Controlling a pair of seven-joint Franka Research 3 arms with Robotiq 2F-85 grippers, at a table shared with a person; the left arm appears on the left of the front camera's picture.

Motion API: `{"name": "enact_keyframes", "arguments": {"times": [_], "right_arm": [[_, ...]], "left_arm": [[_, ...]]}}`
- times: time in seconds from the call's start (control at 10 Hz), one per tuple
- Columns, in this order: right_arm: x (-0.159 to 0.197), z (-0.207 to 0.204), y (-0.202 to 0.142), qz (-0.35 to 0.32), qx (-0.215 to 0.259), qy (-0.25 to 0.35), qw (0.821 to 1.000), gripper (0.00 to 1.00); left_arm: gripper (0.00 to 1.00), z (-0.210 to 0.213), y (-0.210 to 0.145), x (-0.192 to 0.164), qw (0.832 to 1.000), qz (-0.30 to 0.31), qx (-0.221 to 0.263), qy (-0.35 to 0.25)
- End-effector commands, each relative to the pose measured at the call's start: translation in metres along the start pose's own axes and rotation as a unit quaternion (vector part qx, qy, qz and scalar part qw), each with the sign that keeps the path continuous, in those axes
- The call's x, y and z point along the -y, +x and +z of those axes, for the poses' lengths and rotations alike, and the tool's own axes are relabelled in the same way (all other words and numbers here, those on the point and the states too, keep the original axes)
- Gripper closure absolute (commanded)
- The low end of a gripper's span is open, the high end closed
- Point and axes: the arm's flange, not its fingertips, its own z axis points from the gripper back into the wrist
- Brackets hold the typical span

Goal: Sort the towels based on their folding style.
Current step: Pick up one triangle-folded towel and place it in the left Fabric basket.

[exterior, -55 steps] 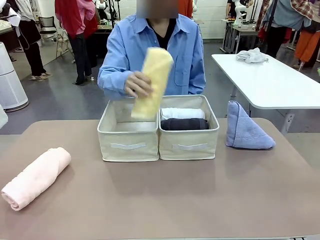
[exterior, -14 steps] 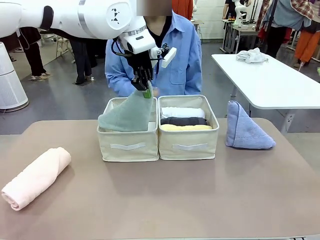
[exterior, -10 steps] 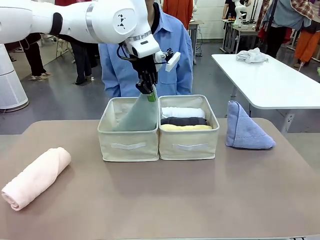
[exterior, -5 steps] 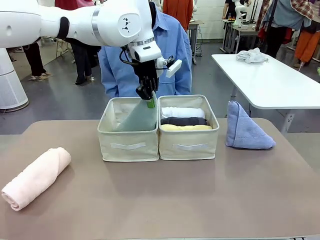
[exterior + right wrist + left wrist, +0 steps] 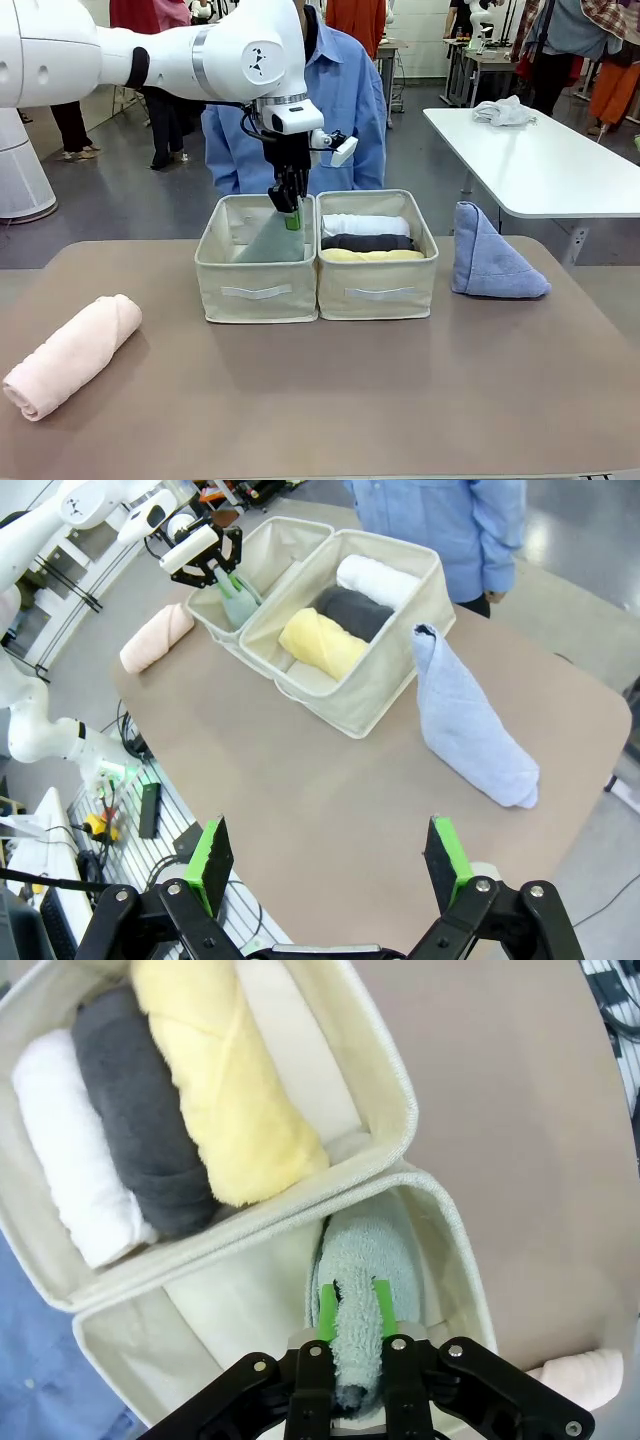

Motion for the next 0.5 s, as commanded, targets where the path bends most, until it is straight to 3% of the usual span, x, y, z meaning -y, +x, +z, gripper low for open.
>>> {"name": "enact_keyframes", "arguments": {"times": [0.0,0.1,0.2,0.3,0.4], "right_arm": [[0.0002,-0.0016,-0.0005,0.003,0.005,0.005,1.000,0.00],[0.0002,-0.0016,-0.0005,0.003,0.005,0.005,1.000,0.00],[0.0002,-0.0016,-0.0005,0.003,0.005,0.005,1.000,0.00],[0.0002,-0.0016,-0.0005,0.003,0.005,0.005,1.000,0.00],[0.0002,-0.0016,-0.0005,0.003,0.005,0.005,1.000,0.00]], "left_arm": [[0.26,0.0106,0.0062,0.0001,0.999,0.032,-0.029,0.011],[0.26,0.0112,0.0064,0.0011,0.999,0.037,-0.032,0.014],[0.00,0.0118,0.0061,0.0025,0.999,0.040,-0.033,0.013],[0.24,0.0126,0.0056,0.0027,0.999,0.041,-0.032,0.013],[0.00,0.0125,0.0052,0.0030,0.999,0.040,-0.031,0.011]]}}
